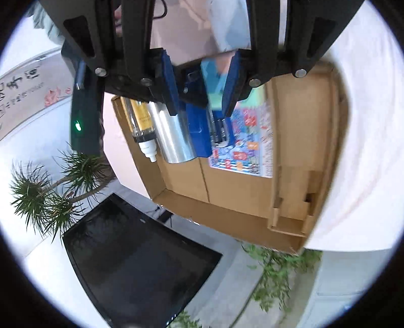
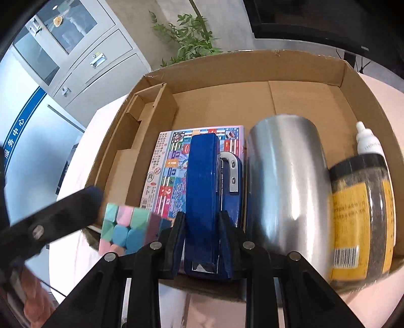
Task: Organize rigid objects
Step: 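Set the stapler upright in the box beside the board game and release, then grasp the white phone stand on the table with the right tool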
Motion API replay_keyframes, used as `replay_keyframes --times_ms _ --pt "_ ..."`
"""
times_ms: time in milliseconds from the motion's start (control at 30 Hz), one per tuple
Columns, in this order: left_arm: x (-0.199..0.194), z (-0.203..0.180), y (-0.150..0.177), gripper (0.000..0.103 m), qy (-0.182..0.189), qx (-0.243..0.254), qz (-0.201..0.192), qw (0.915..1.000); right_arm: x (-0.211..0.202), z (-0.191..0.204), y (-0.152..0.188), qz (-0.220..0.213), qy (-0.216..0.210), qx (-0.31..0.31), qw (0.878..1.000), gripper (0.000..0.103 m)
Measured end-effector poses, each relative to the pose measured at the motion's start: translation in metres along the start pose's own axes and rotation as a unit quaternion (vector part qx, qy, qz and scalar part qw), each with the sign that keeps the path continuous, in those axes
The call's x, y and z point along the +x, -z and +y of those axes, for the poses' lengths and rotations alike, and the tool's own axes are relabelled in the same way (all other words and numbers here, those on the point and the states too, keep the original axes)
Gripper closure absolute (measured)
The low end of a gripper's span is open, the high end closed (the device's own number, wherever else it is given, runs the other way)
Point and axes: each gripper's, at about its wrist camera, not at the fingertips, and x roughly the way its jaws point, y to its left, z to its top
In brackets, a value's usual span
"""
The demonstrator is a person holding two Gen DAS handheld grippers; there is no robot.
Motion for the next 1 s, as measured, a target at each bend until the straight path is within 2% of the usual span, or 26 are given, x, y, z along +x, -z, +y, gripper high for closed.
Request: replay_keyframes --times_ms 100,167,233,300,333,367,400,433,500,567,600,667,700,733,767,833,900,1000 --pt "-0.025 -0.007 0.022 0.069 -0.015 0.008 -0.029 0.9994 -0.005 -0.001 0.011 -0.006 0.005 0.006 1.000 0.079" --pt "-0.040 -0.007 0.037 0.061 -0.037 0.011 -0.049 0.9980 -0.007 -0.003 0.017 -0.011 0.001 0.019 1.000 0.079" --pt "-0.047 0.000 0.048 0.032 -0.063 -0.004 -0.061 0.9961 -0.011 -0.008 0.020 -0.013 -0.004 0.030 0.999 0.078" --pt "-0.047 0.011 0.061 0.029 -0.078 -0.010 -0.056 0.9953 -0.031 -0.006 0.030 -0.036 -0.018 0.018 0.999 0.074" --pt "-0.044 0.019 0.064 0.029 -0.077 -0.016 -0.046 0.9958 -0.044 -0.002 0.038 -0.052 -0.023 0.002 0.998 0.054" --pt "-0.036 0.027 0.070 0.029 -0.078 -0.029 -0.028 0.9962 -0.063 0.002 0.053 -0.082 -0.031 -0.030 0.996 0.022" --pt "-0.028 0.032 0.073 0.029 -0.078 -0.039 -0.013 0.9962 -0.072 0.004 0.065 -0.097 -0.036 -0.053 0.993 0.009" --pt "-0.021 0.037 0.078 0.029 -0.075 -0.045 0.002 0.9962 -0.081 0.008 0.081 -0.110 -0.041 -0.088 0.989 0.001" --pt "-0.006 0.043 0.088 0.029 -0.066 -0.050 0.026 0.9962 -0.083 0.015 0.120 -0.105 -0.044 -0.160 0.980 0.001" --pt "0.012 0.049 0.092 0.031 -0.056 -0.059 0.052 0.9953 -0.066 0.020 0.149 -0.066 -0.049 -0.198 0.977 0.004" --pt "0.018 0.050 0.093 0.031 -0.050 -0.062 0.062 0.9949 -0.055 0.020 0.156 -0.046 -0.059 -0.194 0.978 0.007" --pt "0.031 0.053 0.095 0.033 -0.043 -0.072 0.091 0.9923 -0.032 0.021 0.162 -0.010 -0.084 -0.175 0.981 0.024" --pt "0.037 0.055 0.097 0.042 -0.043 -0.077 0.104 0.9907 -0.024 0.021 0.163 -0.004 -0.087 -0.172 0.981 0.026" --pt "0.038 0.054 0.098 0.043 -0.040 -0.074 0.104 0.9910 -0.017 0.023 0.163 -0.004 -0.085 -0.170 0.982 0.028" --pt "0.039 0.053 0.098 0.044 -0.035 -0.074 0.108 0.9908 -0.014 0.023 0.162 -0.005 -0.084 -0.166 0.983 0.029" --pt "0.041 0.054 0.101 0.053 -0.023 -0.085 0.117 0.9892 -0.012 0.021 0.160 -0.006 -0.088 -0.159 0.983 0.029" --pt "0.042 0.052 0.106 0.058 0.007 -0.096 0.124 0.9876 -0.015 0.018 0.162 -0.008 -0.092 -0.159 0.983 0.029" --pt "0.040 0.029 0.113 0.059 0.066 -0.093 0.110 0.9874 -0.026 0.006 0.167 -0.016 -0.093 -0.157 0.983 0.026"
